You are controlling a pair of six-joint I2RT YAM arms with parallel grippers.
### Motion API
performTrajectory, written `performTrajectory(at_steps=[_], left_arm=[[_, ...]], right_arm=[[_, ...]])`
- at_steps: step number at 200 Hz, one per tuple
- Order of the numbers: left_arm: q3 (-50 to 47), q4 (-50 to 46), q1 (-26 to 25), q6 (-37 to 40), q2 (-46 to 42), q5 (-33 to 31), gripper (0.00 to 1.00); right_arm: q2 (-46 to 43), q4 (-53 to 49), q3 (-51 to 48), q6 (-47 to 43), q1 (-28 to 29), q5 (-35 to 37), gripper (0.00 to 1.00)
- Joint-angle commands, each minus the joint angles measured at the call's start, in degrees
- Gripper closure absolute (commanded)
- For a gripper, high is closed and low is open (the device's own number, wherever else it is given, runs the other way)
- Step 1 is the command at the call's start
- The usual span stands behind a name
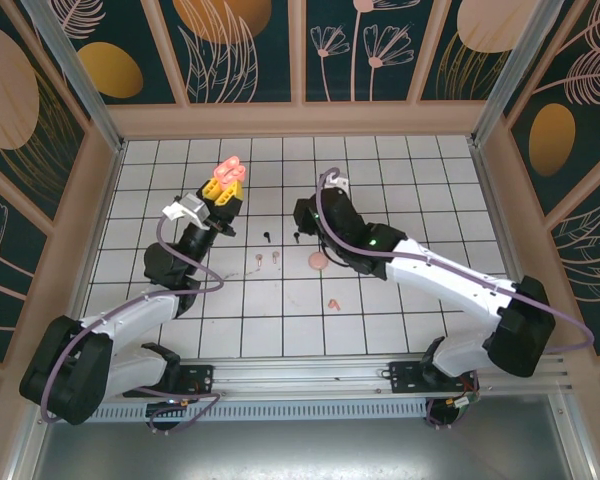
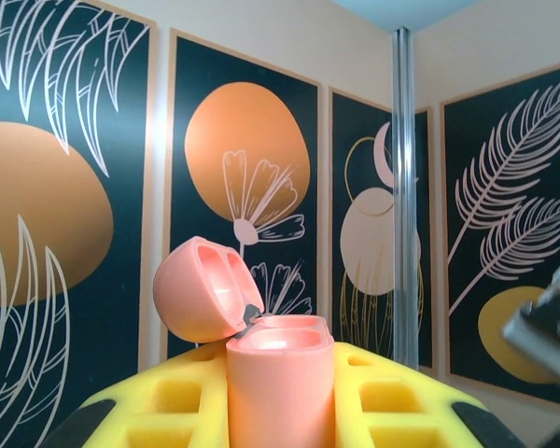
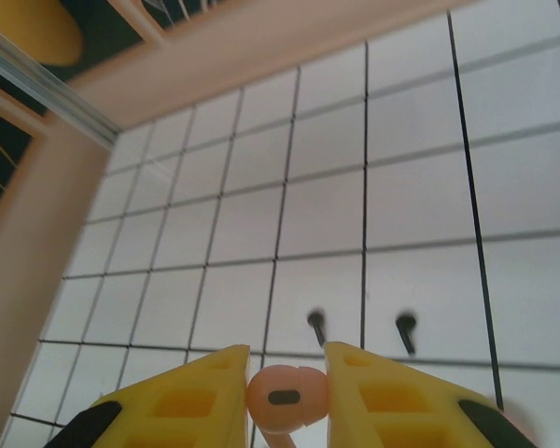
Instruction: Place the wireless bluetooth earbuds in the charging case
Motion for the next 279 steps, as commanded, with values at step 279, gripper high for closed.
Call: performTrajectory(at_steps=[279], left_arm=[[8.1,8.4,-12.8,13.6,13.7,-2.1,1.00]], right_arm=[[-6.9,50.4,-9.9,-19.9,-4.5,-28.5,0.75]])
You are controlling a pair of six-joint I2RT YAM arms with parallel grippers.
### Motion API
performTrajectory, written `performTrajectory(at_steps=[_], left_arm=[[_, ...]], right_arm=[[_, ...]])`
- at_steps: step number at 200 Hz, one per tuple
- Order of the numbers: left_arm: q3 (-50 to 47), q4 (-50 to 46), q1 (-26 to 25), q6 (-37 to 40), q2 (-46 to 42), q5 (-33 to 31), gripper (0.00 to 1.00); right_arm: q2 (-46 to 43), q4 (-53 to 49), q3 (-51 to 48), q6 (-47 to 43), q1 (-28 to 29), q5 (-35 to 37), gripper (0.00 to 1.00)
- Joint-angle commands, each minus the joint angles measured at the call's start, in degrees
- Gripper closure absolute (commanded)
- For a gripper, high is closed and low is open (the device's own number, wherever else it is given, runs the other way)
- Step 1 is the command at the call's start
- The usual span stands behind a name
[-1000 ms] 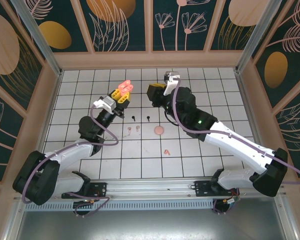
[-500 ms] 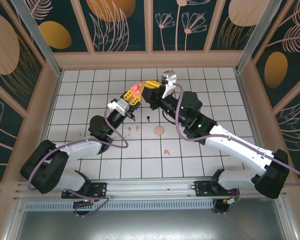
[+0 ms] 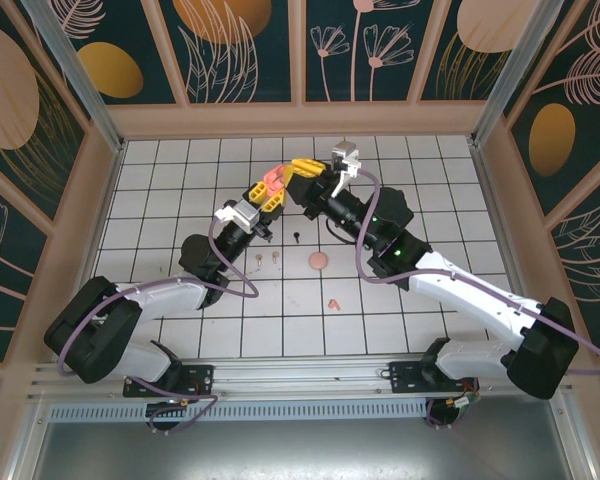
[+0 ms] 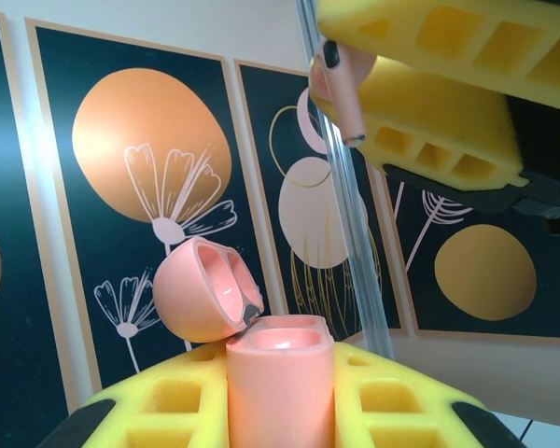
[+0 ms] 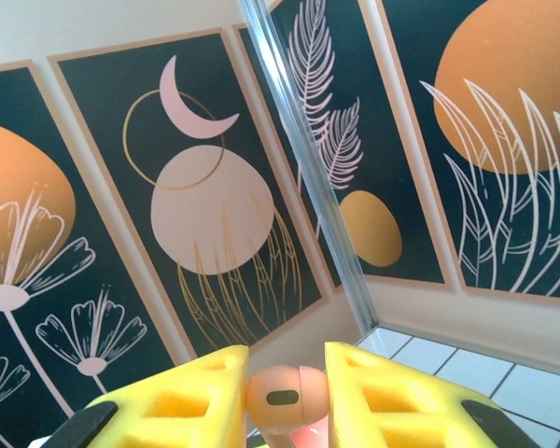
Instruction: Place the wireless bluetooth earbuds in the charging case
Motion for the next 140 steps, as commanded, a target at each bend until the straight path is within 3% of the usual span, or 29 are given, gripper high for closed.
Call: performTrajectory(at_steps=[1,140], left_arm=[[1.6,3.5,-0.4,-0.9,0.1,0.0,1.00],[1.9,3.5,-0.6,-1.9,-0.1,0.1,1.00]], right_arm=[[1.3,6.3,-0.9,1.9,-0.3,-2.9,0.75],[6.1,9.9,-2.9,5.7,-0.5,-3.7,0.77]])
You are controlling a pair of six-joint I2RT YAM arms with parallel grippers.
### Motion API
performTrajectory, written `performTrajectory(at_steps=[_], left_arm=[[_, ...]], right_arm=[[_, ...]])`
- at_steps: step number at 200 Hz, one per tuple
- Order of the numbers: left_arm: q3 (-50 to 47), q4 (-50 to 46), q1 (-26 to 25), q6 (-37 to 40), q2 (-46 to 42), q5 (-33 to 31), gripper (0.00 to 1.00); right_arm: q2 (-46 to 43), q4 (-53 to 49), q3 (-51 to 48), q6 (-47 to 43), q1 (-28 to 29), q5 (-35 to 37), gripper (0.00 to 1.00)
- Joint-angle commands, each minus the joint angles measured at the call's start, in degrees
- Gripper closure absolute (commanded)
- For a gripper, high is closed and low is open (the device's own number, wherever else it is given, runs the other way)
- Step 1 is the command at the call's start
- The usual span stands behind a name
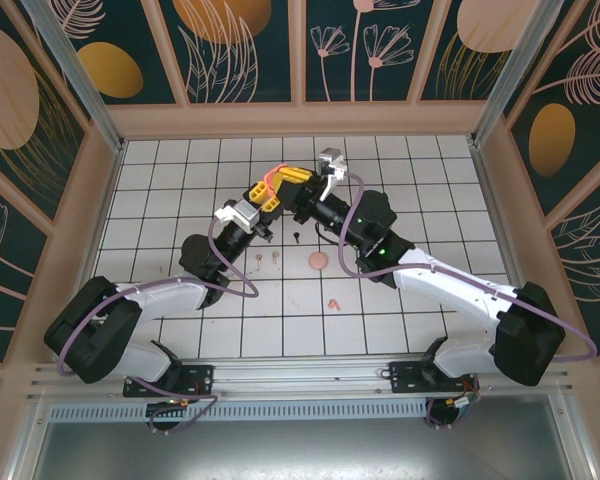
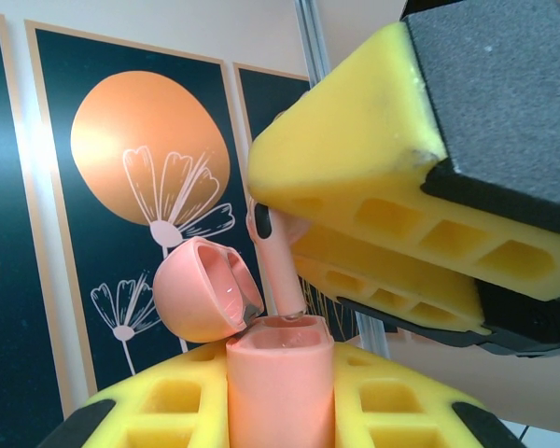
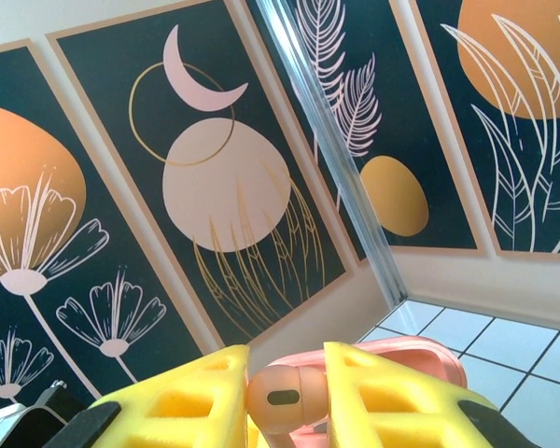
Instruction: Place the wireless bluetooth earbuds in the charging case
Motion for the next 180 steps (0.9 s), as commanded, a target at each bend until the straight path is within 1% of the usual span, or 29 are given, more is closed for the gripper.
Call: performTrajectory(at_steps=[1,101,180], left_arm=[[1.7,3.4,-0.4,-1.2,-0.2,0.1,1.00],[2.1,2.8,-0.5,-1.7,-0.3,0.1,1.00],[2.7,2.2,-0.5,-1.9,-0.1,0.1,1.00]], right_arm=[[0.6,3.8,-0.6,1.4,-0.4,-1.1,0.77],[1.5,4.4,-1.9,2.6,-0.4,-2.1,0.78],[2.1,2.1,-2.3,0.6,-0.3,-3.8,0.79]])
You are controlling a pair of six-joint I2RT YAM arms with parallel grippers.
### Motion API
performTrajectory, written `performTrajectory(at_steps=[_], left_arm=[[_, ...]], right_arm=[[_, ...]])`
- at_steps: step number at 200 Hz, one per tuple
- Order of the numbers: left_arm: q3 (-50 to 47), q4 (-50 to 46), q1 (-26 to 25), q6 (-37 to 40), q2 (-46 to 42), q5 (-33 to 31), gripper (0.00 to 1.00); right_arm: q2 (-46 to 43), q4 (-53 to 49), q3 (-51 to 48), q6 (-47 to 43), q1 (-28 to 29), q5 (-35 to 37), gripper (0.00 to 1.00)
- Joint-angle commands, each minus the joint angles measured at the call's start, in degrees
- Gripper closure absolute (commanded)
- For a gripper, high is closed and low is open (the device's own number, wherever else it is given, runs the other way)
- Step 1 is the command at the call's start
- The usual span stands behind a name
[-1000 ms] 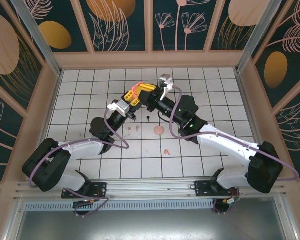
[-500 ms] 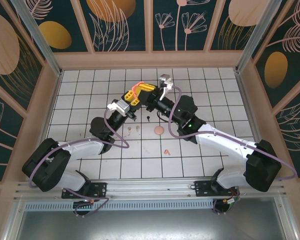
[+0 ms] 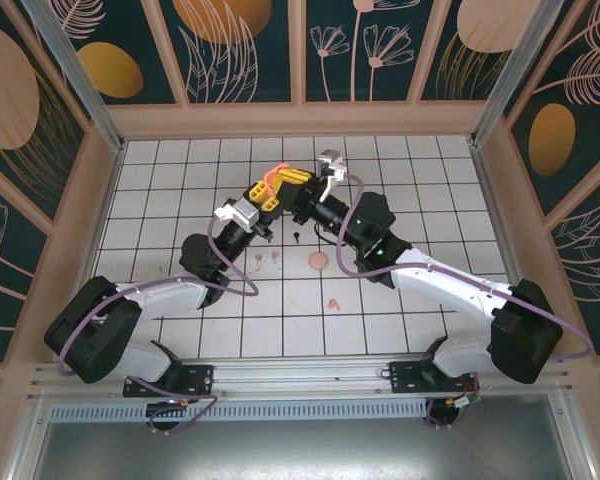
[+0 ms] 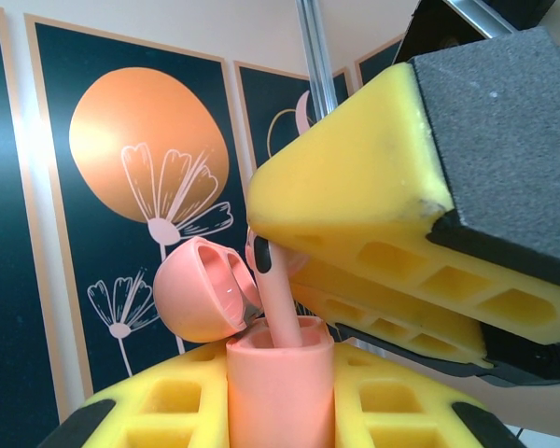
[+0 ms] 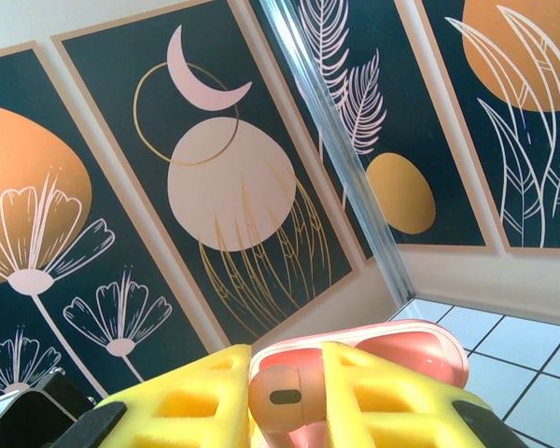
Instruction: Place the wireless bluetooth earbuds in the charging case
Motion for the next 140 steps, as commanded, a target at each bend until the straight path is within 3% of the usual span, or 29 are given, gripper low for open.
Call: performTrajectory(at_steps=[1,85,140], left_arm=[[2.4,2.6,-0.5,-1.0,0.0,0.1,1.00],[2.8,2.4,-0.5,-1.1,0.0,0.0,1.00],[2.9,2.5,-0.5,-2.0,0.1,-0.3,1.00]], right_arm=[[1.2,-0.6,-1.1,-0.4,-0.1,-2.6,0.79],[2.8,-6.0,-0.4,-2.4,0.5,-0.7,0.79],[2.4,-5.9,-1.3,-2.1,0.5,1.3,0.66]])
